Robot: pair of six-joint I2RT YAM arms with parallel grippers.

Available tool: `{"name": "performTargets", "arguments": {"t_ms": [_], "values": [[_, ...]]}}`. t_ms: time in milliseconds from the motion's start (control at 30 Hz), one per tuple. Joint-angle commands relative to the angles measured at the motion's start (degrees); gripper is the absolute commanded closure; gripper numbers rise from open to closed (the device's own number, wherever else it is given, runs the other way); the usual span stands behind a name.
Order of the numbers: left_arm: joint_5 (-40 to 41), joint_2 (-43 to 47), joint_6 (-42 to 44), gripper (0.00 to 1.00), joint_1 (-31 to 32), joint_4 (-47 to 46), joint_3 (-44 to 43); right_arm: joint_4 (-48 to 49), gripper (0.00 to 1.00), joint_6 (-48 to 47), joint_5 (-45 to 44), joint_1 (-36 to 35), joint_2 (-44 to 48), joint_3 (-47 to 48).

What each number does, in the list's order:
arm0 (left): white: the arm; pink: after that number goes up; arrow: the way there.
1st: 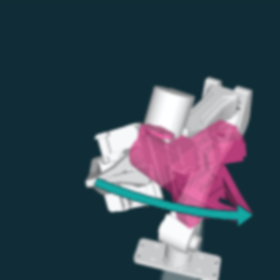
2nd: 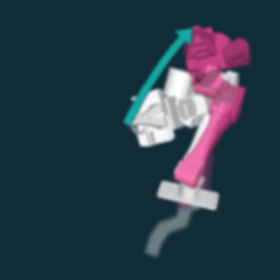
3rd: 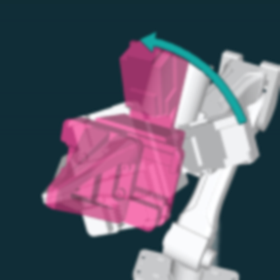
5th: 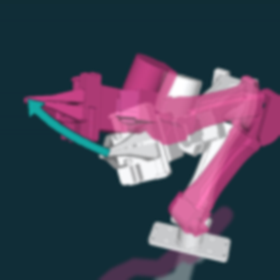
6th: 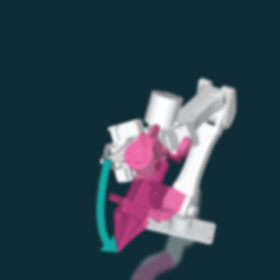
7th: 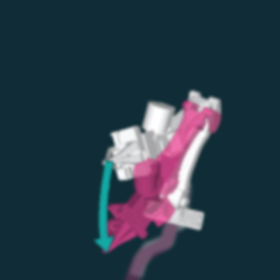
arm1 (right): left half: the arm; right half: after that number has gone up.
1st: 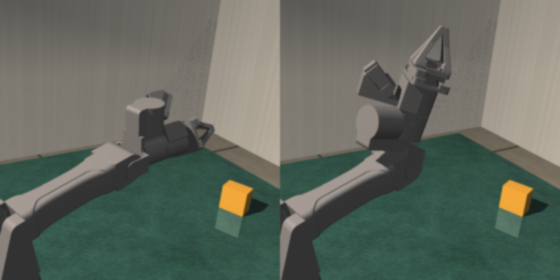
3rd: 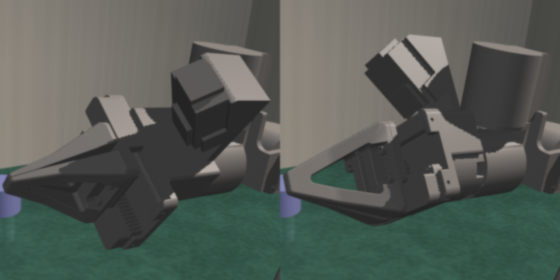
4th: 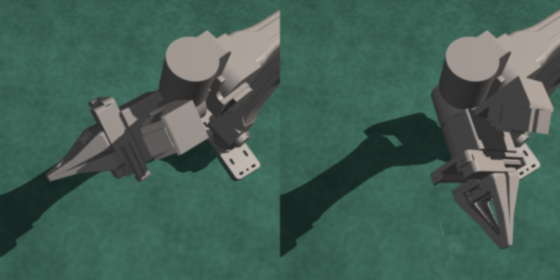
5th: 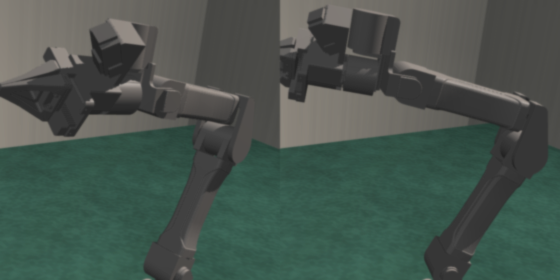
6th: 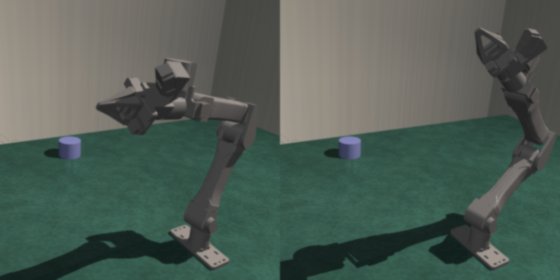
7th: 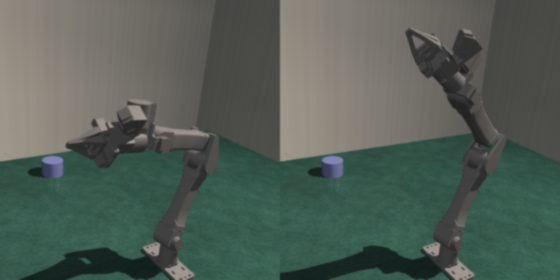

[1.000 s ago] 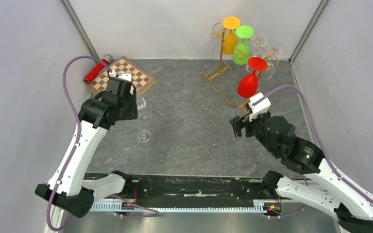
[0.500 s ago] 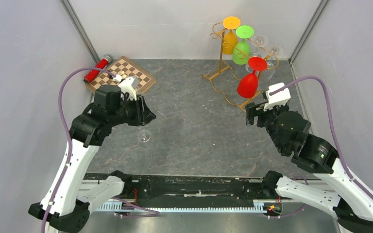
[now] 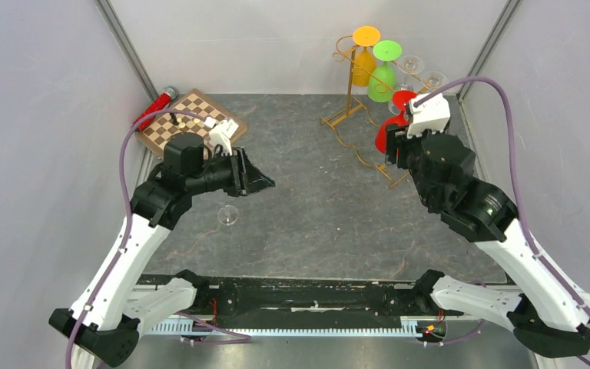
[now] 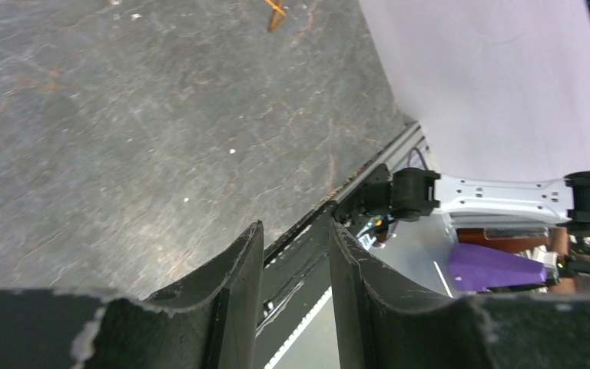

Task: Take the wine glass off the wine glass rack
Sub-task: Place the wine glass at the center of the board, then pick up the wine glass from the wine rack.

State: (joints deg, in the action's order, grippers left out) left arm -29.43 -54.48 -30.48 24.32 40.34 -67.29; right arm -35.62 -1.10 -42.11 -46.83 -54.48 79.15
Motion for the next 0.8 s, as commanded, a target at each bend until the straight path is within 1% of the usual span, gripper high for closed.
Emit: {"name": "performTargets", "arguments": {"t_ms": [0, 133, 300, 367, 433, 567, 667, 767], "values": [[-2.9, -2.2, -5.1, 0.58, 3.7, -9.4, 0.2, 2.3, 0.37, -0.2, 5.6, 6.8, -2.4, 3.6], [-0.5, -5.5, -5.9, 0.58, 8.1, -11.6, -1.1, 2.7, 0.40, 1.0, 10.5, 12.8, -3.7, 3.4], [0.2, -8.8, -7.4, 0.58, 12.3, -15.6, -1.4, 3.5, 0.41, 5.4, 14.8, 19.9, -4.6, 3.5], [0.8, -10.1, -7.4, 0.58, 13.7, -16.3, -1.5, 4.1, 0.41, 8.6, 18.4, 23.7, -4.8, 3.1], [1.0, -11.0, -7.4, 0.59, 14.7, -17.5, -1.0, 5.1, 0.41, 11.9, 23.8, 28.4, -5.1, 2.4], [0.3, -12.1, -7.0, 0.59, 15.5, -18.8, -0.2, 7.4, 0.44, 19.1, 30.7, 36.4, -5.5, 0.4], [-0.4, -12.3, -5.8, 0.59, 15.5, -18.3, 0.2, 10.0, 0.46, 25.6, 37.2, 41.8, -5.3, -2.7], [0.1, -12.7, -3.2, 0.59, 15.5, -15.0, -0.6, 15.1, 0.47, 32.1, 44.2, 46.0, -4.0, -8.3]]}}
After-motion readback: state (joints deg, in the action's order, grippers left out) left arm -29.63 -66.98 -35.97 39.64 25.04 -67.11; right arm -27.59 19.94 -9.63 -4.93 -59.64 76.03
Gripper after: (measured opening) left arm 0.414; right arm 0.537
